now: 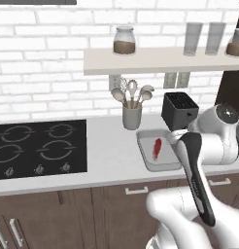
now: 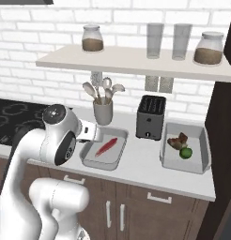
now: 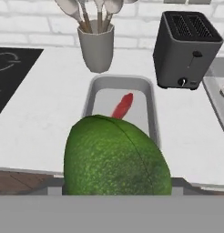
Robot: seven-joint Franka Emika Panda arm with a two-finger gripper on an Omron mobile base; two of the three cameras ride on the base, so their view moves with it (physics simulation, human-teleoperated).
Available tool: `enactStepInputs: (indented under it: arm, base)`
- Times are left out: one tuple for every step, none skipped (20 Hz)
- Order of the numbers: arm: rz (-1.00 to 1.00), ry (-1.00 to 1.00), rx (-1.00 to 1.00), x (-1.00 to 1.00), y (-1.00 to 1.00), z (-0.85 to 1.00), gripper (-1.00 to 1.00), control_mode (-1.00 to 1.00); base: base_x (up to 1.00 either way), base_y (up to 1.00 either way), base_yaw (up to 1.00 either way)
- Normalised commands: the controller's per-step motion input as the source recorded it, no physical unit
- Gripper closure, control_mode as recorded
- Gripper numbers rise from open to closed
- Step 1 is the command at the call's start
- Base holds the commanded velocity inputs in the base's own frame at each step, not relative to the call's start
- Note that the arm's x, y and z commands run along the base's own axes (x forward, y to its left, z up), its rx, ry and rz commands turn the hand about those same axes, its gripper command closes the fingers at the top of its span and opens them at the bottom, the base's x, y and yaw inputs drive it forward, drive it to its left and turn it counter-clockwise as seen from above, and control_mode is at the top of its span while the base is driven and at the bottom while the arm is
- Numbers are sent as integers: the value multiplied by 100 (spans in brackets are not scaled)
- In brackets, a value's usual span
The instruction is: Place one avocado and one steak in each tupperware on the nearby counter, to pack two identical lunches.
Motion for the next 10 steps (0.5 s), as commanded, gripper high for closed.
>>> enactStepInputs:
  arm:
    - [7,0,0,96,1,-72,100,-100]
    - [8,0,0,91,16,-71,100,-100]
    - [8,3,0,92,11,-67,100,-100]
    - [8,5,0,89,3,-68,100,-100]
    - [8,9,0,87,0,-66,100,-100]
    - [7,10,0,89,0,-64,100,-100]
    - [7,10,0,91,0,-61,100,-100]
    - [7,11,0,95,0,-57,100,-100]
    - [7,13,0,94,0,-48,100,-100]
    - [6,14,0,90,0,-41,100,-100]
  base:
    - [0,0,0]
    - [0,0,0]
    - [0,0,0]
    - [0,0,0]
    - [0,0,0]
    - [0,0,0]
    - [0,0,0]
    - [0,0,0]
    - [0,0,0]
    - [0,0,0]
